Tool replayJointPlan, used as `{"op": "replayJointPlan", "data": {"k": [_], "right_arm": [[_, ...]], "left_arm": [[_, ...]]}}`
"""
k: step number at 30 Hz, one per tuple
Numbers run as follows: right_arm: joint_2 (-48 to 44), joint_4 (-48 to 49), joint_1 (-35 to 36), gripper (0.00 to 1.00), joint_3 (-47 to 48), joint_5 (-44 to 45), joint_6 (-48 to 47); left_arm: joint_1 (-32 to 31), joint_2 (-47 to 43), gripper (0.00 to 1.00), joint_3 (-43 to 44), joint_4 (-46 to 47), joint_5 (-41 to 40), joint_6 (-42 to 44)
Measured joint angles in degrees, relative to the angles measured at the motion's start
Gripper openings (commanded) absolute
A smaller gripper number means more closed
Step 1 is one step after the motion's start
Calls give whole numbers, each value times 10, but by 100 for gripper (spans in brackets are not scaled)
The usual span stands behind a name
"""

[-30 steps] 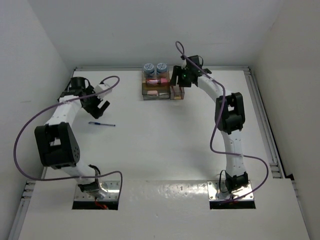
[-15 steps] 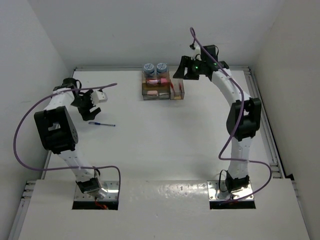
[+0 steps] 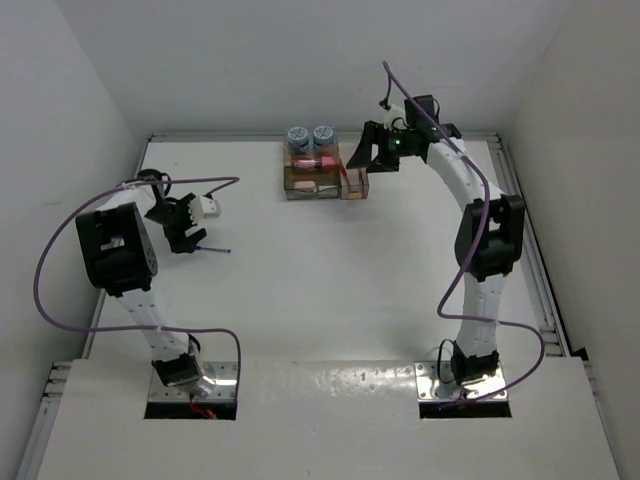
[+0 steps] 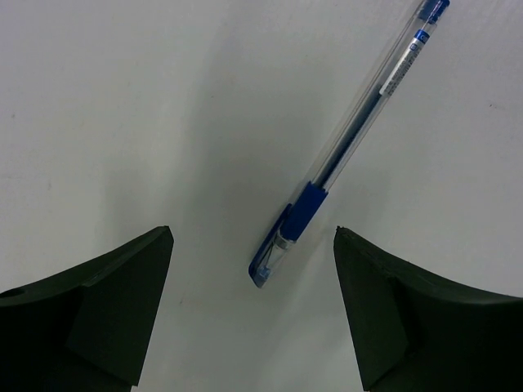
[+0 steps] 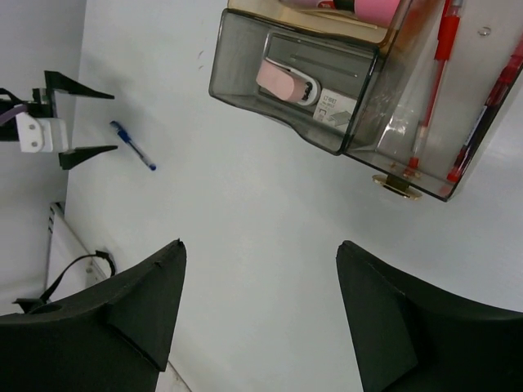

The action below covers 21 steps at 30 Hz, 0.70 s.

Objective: Sort the stationery into containers
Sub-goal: Pick up the pen from the center of the board.

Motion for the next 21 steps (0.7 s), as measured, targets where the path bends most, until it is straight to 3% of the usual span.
{"op": "replayJointPlan", "data": {"k": [5, 14, 16, 21], "right_arm": [[0, -7, -8, 74, 0, -9, 0], [-1, -3, -11, 73, -14, -24, 7], [-7, 3, -10, 72, -38, -38, 20], [-29, 13, 10, 71, -121, -80, 59]], "left_arm": [[-6, 18, 81, 0, -1, -3, 17], [-10, -10, 45, -56, 30, -2, 67], [-15, -37, 33, -93, 46, -7, 92], [-50, -69, 18, -134, 54, -19, 124]]}}
